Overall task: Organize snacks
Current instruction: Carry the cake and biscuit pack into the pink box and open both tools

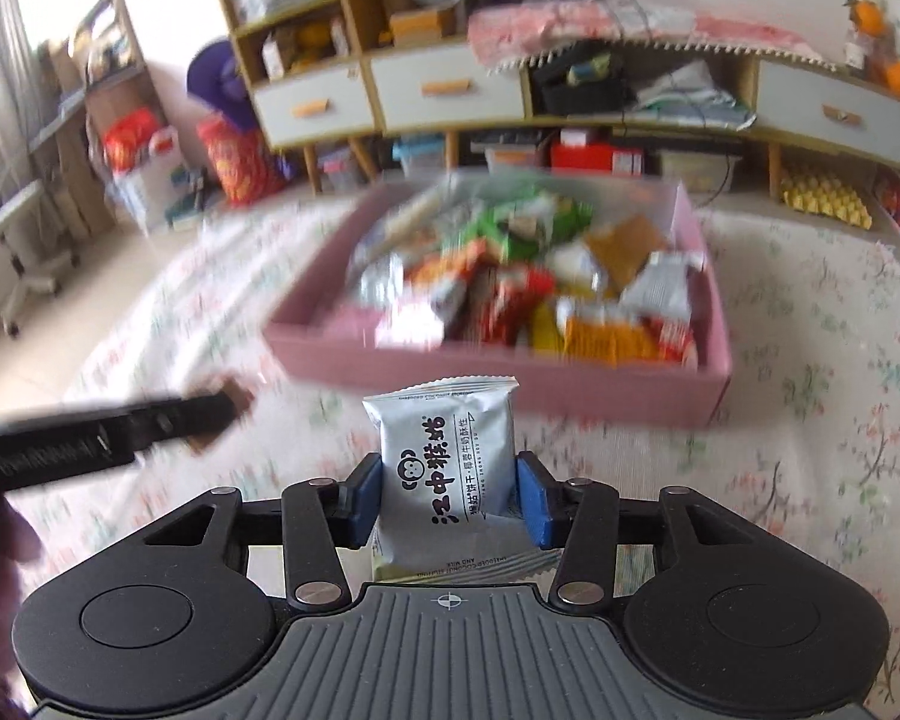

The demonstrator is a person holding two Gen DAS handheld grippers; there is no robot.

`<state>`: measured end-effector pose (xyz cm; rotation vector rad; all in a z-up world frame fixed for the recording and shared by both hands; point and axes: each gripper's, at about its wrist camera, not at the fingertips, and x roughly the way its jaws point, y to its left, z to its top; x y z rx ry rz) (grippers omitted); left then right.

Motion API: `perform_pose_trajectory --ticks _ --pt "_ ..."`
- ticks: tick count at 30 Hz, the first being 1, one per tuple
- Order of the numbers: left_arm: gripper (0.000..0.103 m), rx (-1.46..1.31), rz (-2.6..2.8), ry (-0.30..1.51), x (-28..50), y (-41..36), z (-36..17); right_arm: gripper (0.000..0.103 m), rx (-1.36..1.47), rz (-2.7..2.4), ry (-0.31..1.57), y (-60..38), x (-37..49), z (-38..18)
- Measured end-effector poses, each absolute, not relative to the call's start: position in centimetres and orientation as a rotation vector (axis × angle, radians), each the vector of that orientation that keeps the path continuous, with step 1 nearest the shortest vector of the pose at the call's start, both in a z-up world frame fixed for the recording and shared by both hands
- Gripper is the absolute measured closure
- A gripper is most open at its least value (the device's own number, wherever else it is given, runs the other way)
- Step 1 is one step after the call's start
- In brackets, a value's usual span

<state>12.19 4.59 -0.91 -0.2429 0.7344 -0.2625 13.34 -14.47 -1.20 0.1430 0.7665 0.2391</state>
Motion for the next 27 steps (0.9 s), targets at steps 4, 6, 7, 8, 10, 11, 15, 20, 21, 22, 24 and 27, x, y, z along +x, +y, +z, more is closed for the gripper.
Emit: perform_pose_trajectory --ticks 4,6,7,8,10,11,15,20,21,22,24,27 --pt "0.064 -0.307 -0.247 0.721 13.2 4.5 -0.4 0.057 0.272 0.194 0.719 -16.0 14.9 0.6" --pt "0.064 -0.312 -0.254 0.711 14.0 4.4 -0.2 0.057 0.329 0.174 0.702 -16.7 15.8 1.1" --pt "0.064 -0.307 -0.263 0.704 14.5 4.2 -0.2 0.057 0.353 0.165 0.697 -17.1 16.3 1.1" --pt "0.064 -0.302 -0.268 0.699 14.9 4.0 -0.2 0.057 0.375 0.157 0.694 -17.3 16.7 1.1" --pt "0.064 -0.298 -0.266 0.7 15.7 3.6 -0.6 0.057 0.411 0.142 0.692 -17.8 17.7 0.8" --pt "0.064 -0.296 -0.268 0.703 15.9 3.4 -0.9 0.057 0.423 0.137 0.692 -18.0 18.1 0.5" --pt "0.064 -0.237 -0.256 0.702 16.8 2.2 -2.1 0.057 0.418 0.122 0.698 -18.3 19.4 -0.4" --pt "0.064 -0.16 -0.255 0.686 16.9 0.9 -2.2 0.057 0.453 0.121 0.681 -18.8 20.2 -0.8" --pt "0.064 -0.161 -0.257 0.685 16.9 0.8 -2.2 0.057 0.461 0.119 0.678 -18.9 20.3 -1.0" --pt "0.064 -0.162 -0.258 0.681 16.9 0.8 -2.2 0.057 0.468 0.116 0.677 -19.0 20.5 -1.1" --pt "0.064 -0.156 -0.257 0.678 16.9 0.6 -2.3 0.057 0.482 0.107 0.677 -19.3 20.8 -1.4" --pt "0.064 -0.149 -0.242 0.687 17.1 0.6 -2.6 0.056 0.515 0.099 0.684 -19.8 21.1 -2.0"
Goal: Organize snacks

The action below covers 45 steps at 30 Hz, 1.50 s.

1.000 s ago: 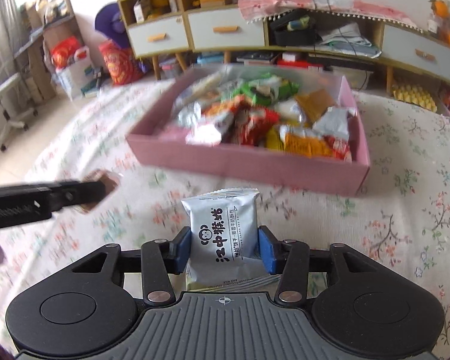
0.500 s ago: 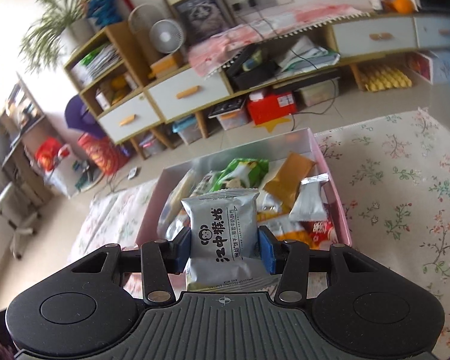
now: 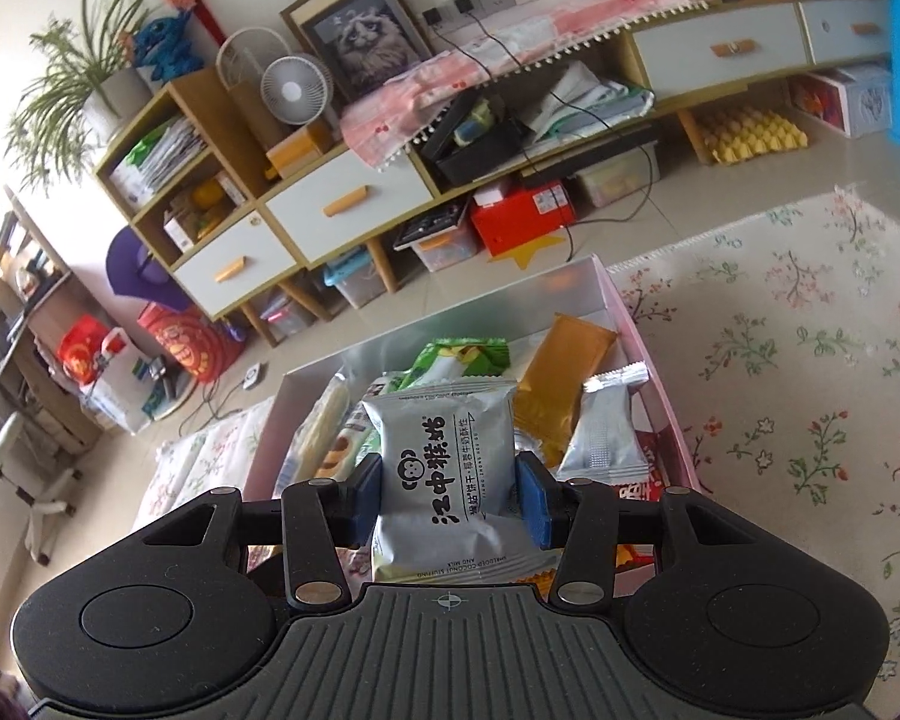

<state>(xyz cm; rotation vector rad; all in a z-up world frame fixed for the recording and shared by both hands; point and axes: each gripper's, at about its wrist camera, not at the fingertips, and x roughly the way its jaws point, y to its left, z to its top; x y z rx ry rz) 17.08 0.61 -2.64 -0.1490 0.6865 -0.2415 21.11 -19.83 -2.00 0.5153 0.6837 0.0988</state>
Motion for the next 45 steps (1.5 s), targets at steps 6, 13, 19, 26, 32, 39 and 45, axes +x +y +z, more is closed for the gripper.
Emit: perform_pose_trajectory --ticks 6,13,19,26,32,39,45 --pt "0.063 -0.135 -0.218 0.686 17.3 0.4 -3.0 0.056 0.539 0.091 0.702 -20.7 21.4 -3.0" --pt "0.043 -0.154 -0.179 0.671 17.0 0.3 -2.5 0.044 0.577 0.101 0.671 -21.1 21.3 -2.5" --pt "0.029 -0.17 -0.162 0.671 16.7 0.3 -1.7 0.032 0.598 0.095 0.655 -22.0 21.0 -1.8" --pt "0.014 -0.185 -0.146 0.692 15.8 0.6 -0.9 0.025 0.57 0.121 0.662 -22.3 19.7 -0.6" --pt "0.004 -0.13 -0.123 0.74 14.3 0.9 -0.1 0.017 0.433 0.138 0.678 -21.3 17.0 1.0" --pt "0.001 -0.132 -0.06 0.82 11.5 2.1 0.8 0.014 0.319 0.101 0.8 -20.6 14.5 2.2" --pt "0.0 -0.166 -0.052 0.871 8.8 3.5 0.7 0.011 0.196 0.065 0.835 -18.7 10.9 2.4"
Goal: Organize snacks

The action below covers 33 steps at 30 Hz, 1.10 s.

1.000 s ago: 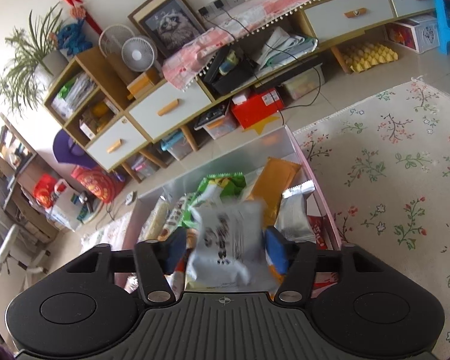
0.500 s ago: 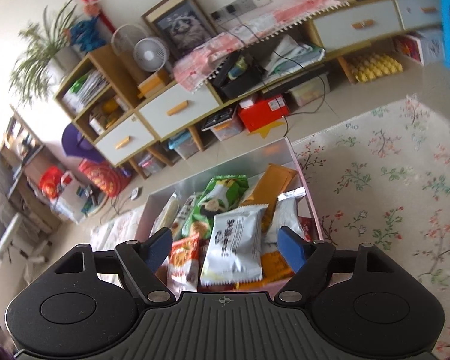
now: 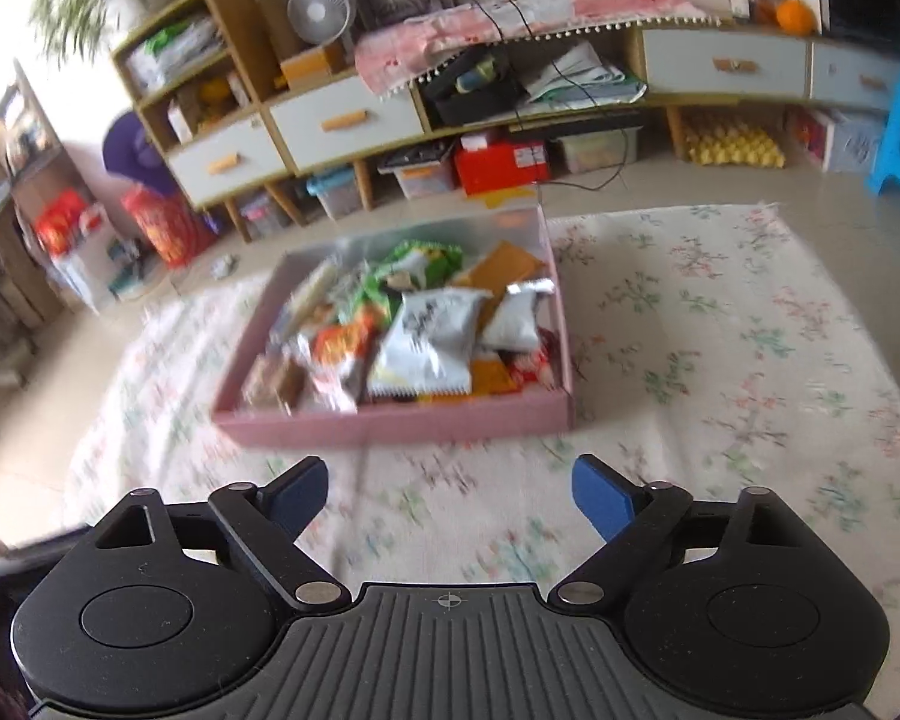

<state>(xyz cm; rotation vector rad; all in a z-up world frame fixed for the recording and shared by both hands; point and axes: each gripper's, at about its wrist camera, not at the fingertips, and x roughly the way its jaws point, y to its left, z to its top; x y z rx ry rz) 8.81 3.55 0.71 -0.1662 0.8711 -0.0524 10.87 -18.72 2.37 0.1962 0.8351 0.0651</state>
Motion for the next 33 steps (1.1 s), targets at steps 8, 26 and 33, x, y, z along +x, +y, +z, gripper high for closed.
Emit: perform_pose_trajectory --ticks 8,26,33 --pt "0.0 -0.183 -0.094 0.938 6.0 4.0 -0.4 0.007 0.08 0.08 0.875 -16.5 6.9 0.3" --pt "0.0 -0.038 -0.05 0.939 4.5 2.8 -0.5 0.007 0.08 0.051 0.944 -16.2 6.7 -1.8" --pt "0.0 0.007 -0.024 0.941 4.5 1.9 -0.6 0.007 0.084 0.051 0.928 -16.5 6.4 -1.4"
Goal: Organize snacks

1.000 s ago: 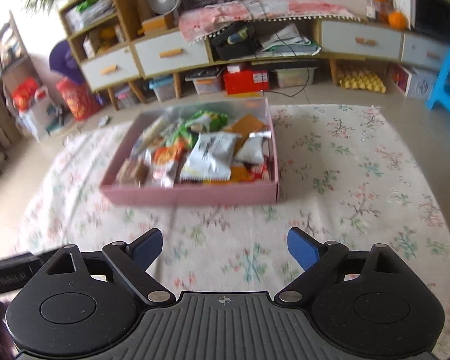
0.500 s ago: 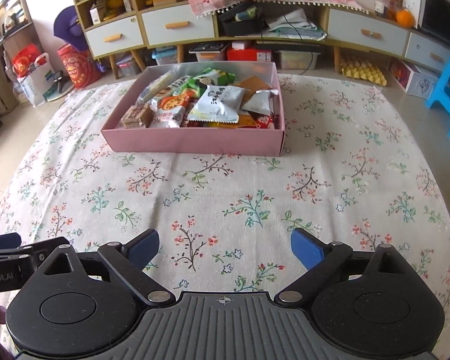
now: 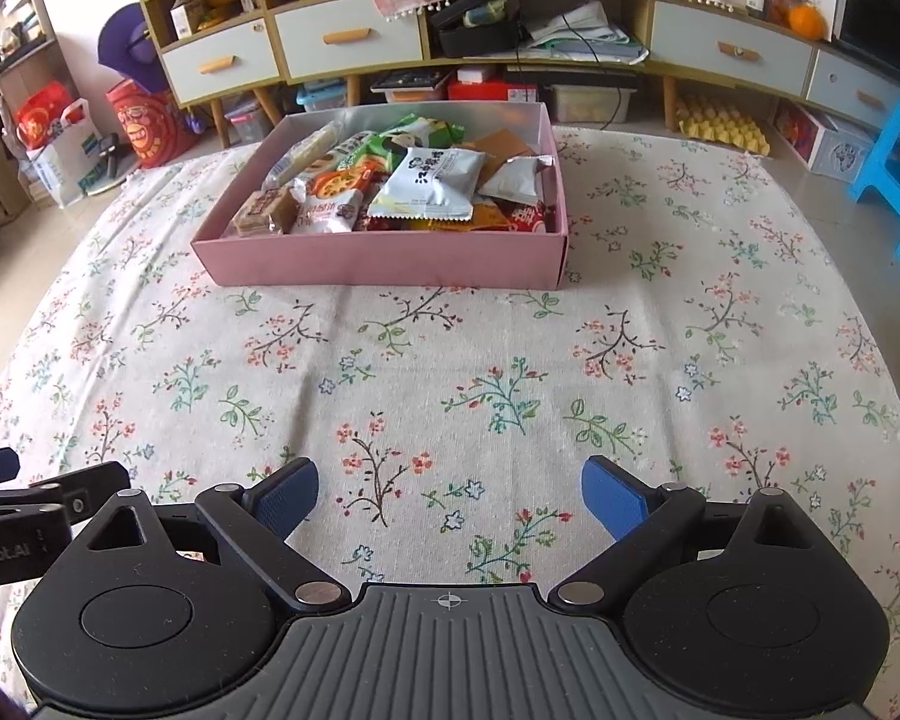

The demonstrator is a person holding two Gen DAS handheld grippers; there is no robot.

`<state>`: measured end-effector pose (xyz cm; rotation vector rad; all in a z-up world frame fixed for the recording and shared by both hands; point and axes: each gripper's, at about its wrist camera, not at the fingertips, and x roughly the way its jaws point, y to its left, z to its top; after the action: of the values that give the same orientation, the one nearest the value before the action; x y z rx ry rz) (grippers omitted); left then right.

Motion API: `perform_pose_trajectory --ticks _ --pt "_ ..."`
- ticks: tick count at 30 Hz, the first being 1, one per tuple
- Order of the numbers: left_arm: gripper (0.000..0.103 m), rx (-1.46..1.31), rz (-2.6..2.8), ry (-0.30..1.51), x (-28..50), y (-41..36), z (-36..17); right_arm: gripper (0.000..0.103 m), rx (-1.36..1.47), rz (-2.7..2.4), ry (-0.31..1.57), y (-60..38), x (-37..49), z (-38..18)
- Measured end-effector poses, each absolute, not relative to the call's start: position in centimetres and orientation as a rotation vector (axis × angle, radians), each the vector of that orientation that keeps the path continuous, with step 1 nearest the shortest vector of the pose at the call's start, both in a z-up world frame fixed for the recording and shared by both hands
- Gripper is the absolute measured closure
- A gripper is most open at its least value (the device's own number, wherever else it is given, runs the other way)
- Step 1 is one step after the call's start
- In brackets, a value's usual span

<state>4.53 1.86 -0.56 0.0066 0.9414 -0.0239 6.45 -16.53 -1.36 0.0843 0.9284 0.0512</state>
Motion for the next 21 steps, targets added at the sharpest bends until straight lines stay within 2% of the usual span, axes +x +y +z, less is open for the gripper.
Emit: perform_pose_trajectory --ticks 21 --pt "0.0 0.025 -0.005 0.944 4.3 0.0 -0.3 0.007 0.107 0.049 0.889 -17.9 5.8 -0.2"
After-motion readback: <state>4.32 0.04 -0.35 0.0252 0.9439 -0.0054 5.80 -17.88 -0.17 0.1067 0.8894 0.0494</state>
